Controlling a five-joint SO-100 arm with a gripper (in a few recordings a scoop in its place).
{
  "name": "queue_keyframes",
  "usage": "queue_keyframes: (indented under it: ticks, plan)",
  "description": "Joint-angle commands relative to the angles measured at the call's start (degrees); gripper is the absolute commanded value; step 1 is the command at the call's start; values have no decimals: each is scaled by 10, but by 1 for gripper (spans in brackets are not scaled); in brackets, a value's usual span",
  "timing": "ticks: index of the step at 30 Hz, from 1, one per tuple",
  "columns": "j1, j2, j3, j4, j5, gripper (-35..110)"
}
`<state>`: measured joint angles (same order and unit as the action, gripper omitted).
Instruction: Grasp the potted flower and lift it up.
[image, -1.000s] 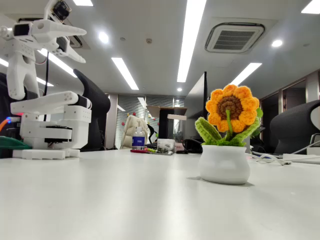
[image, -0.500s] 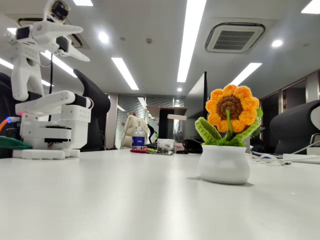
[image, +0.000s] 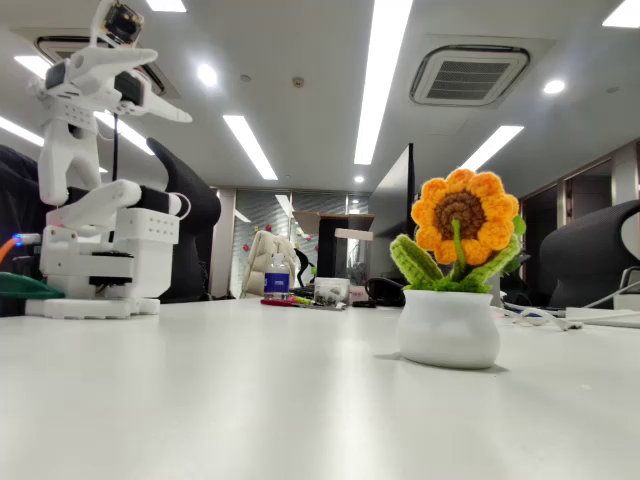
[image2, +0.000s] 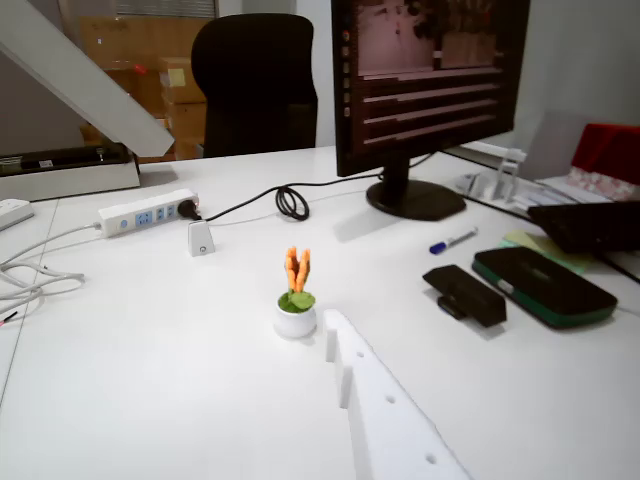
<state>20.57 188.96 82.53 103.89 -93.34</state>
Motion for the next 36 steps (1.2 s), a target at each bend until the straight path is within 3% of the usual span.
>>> queue_keyframes:
  ticks: [1, 12, 25, 36]
  plan:
    - [12, 0, -3, 6, 3, 77]
    - [41, -10, 26, 4, -12, 77]
    - [105, -207, 23, -5, -25, 77]
    - [105, -399, 24, -50, 20, 77]
